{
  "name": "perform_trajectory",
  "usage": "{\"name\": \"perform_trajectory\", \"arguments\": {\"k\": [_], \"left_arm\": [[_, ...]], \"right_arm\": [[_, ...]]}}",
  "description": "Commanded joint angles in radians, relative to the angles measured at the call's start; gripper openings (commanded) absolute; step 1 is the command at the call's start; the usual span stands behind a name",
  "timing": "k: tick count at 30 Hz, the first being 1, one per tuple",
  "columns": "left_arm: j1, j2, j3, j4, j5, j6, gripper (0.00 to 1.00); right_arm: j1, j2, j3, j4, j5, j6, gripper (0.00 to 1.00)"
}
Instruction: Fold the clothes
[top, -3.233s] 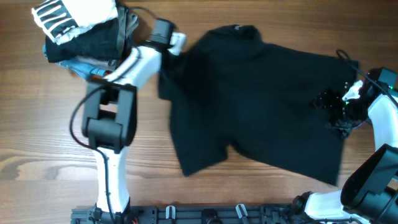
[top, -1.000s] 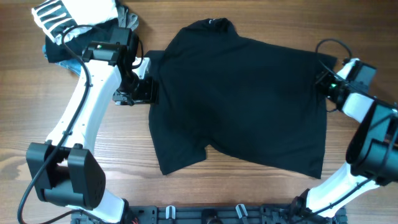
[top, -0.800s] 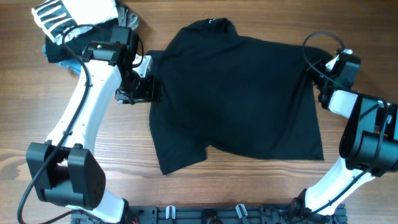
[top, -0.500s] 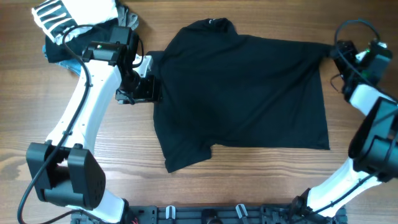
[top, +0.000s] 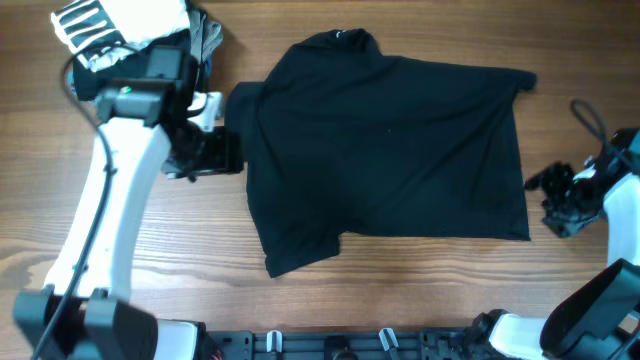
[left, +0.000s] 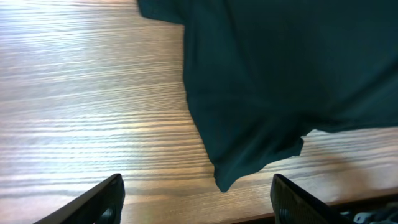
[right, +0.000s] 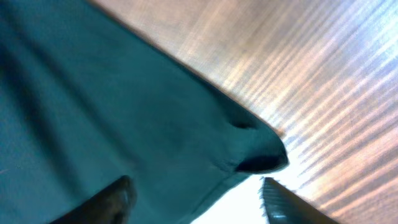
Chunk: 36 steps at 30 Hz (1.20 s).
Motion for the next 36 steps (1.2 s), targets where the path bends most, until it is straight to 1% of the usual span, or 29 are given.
{"name": "perform_trajectory", "arguments": {"k": [1, 6, 8, 13, 14, 15, 16, 19, 20, 21, 23, 26, 27, 28, 29, 30, 32, 34, 35, 36], "left_arm": [[0.085, -0.080, -0.001, -0.014, -0.011, -0.033, 0.79], [0.171, -0.085, -0.004, -0.086, -0.013, -0.024, 0.80], [0.190, -0.085, -0.004, -0.078, -0.012, -0.025, 0.80], [0.191, -0.085, -0.004, -0.064, -0.012, -0.025, 0.82], [0.191, -0.085, -0.004, -0.064, -0.012, -0.025, 0.81], [0.191, -0.085, -0.004, -0.064, -0.012, -0.025, 0.81], [0.191, -0.085, -0.004, -0.064, -0.012, -0.025, 0.80], [0.191, -0.085, -0.004, -0.080, 0.005, -0.025, 0.80], [0.191, -0.085, -0.004, -0.086, 0.029, -0.025, 0.81], [0.190, -0.085, -0.008, -0.086, 0.066, -0.025, 0.82], [0.191, -0.085, -0.021, -0.086, 0.086, -0.026, 0.82], [0.191, -0.085, -0.102, -0.085, 0.087, -0.025, 0.84], [0.189, -0.085, -0.139, -0.074, 0.104, -0.025, 0.84], [0.186, -0.085, -0.190, -0.043, 0.143, -0.025, 0.83], [0.182, -0.085, -0.260, 0.011, 0.207, -0.026, 0.80], [0.172, -0.085, -0.334, 0.075, 0.285, -0.026, 0.77], [0.149, -0.085, -0.427, 0.152, 0.369, -0.033, 0.71], [0.106, -0.085, -0.505, 0.206, 0.392, -0.040, 0.70], [0.071, -0.085, -0.544, 0.234, 0.392, -0.069, 0.70], [0.029, -0.085, -0.578, 0.278, 0.392, -0.129, 0.71]], "right_arm": [[-0.011, 0.031, -0.092, 0.038, 0.082, 0.027, 0.59], [-0.011, 0.032, -0.148, 0.087, 0.092, 0.048, 0.59], [-0.010, 0.032, -0.195, 0.132, 0.082, 0.054, 0.49], [-0.010, 0.032, -0.300, 0.211, 0.082, 0.056, 0.49], [-0.010, 0.031, -0.299, 0.233, 0.082, 0.055, 0.37], [-0.011, 0.031, -0.294, 0.248, 0.084, 0.051, 0.23], [-0.011, 0.031, -0.279, 0.229, 0.093, 0.050, 0.04], [-0.011, 0.010, -0.195, 0.061, 0.180, 0.056, 0.04], [-0.011, -0.007, -0.148, -0.033, 0.250, 0.079, 0.04], [-0.011, -0.027, -0.103, -0.122, 0.329, 0.132, 0.05], [-0.011, -0.043, -0.080, -0.164, 0.354, 0.135, 0.04], [-0.011, -0.066, -0.075, -0.167, 0.349, 0.137, 0.04], [-0.011, -0.066, -0.075, -0.163, 0.313, 0.132, 0.04], [-0.010, -0.066, -0.075, -0.156, 0.282, 0.110, 0.04], [-0.010, -0.066, -0.075, -0.139, 0.239, 0.071, 0.04], [-0.010, -0.066, -0.075, -0.110, 0.177, -0.003, 0.04], [-0.010, -0.066, -0.075, -0.092, 0.162, -0.026, 0.04], [-0.010, -0.066, -0.075, -0.083, 0.160, -0.027, 0.04], [-0.010, -0.066, -0.075, -0.088, 0.141, -0.030, 0.04], [-0.010, -0.066, -0.075, -0.090, 0.130, -0.030, 0.04]]}}
